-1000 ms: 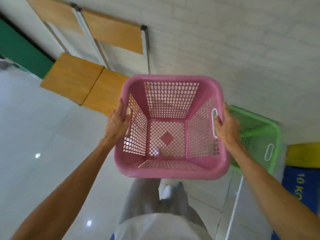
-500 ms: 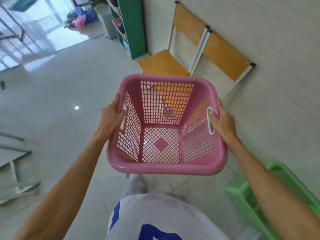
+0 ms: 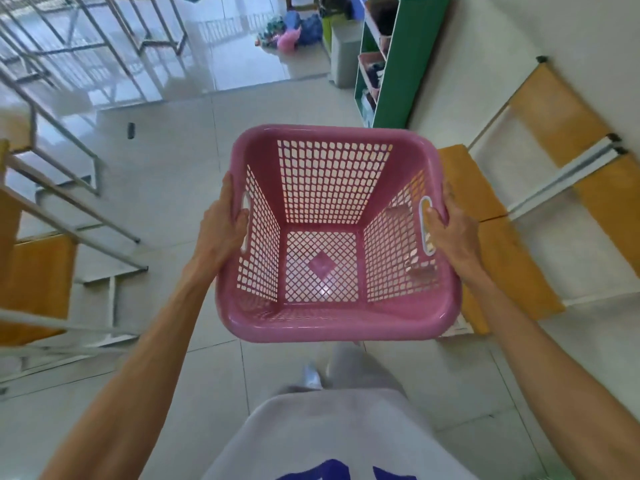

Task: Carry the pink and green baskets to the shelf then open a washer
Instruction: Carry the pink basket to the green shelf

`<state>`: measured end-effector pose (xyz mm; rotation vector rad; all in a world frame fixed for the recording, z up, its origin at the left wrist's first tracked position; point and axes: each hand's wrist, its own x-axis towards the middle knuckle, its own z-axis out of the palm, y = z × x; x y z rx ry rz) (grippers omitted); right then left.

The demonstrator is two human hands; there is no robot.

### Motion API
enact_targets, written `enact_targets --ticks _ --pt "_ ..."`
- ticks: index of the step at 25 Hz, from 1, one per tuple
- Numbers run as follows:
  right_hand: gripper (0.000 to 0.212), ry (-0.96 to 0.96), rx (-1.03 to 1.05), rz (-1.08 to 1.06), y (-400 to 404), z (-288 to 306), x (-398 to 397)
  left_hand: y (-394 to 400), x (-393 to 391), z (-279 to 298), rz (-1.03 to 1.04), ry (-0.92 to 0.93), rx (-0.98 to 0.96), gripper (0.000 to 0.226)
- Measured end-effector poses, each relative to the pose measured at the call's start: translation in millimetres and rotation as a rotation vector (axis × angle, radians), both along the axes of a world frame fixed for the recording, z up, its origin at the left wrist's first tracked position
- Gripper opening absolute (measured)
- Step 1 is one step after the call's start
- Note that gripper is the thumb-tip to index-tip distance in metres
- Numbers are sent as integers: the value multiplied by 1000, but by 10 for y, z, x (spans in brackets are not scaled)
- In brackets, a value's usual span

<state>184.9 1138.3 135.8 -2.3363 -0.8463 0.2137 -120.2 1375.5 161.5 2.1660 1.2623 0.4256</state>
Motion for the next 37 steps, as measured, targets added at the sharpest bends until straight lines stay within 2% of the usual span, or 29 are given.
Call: enact_targets --ticks 4,11,16,21,26,30,33,37 --pt "59 25 50 30 791 -80 364 796 288 -145 27 -33 -19 73" --pt "59 86 44 12 2383 -189 1540 2356 1486 -59 33 -52 -48 71" --pt "63 105 41 -25 3392 -165 2321 3459 2456 41 -35 24 -9 70" --pt "61 105 45 -159 4164 -109 2958 4601 3511 55 -184 21 40 70" --pt "62 122 100 -436 4806 -184 3575 5855 4897 -121 -431 42 -23 73" --pt "63 107 131 -661 5233 -194 3850 6586 5915 -121 -629 96 11 74" --pt "63 109 160 -860 5335 -300 3917 6814 6724 -107 -785 109 -1 73" --pt "63 94 182 -1107 5200 -460 4002 6610 7677 -169 -1034 39 11 72"
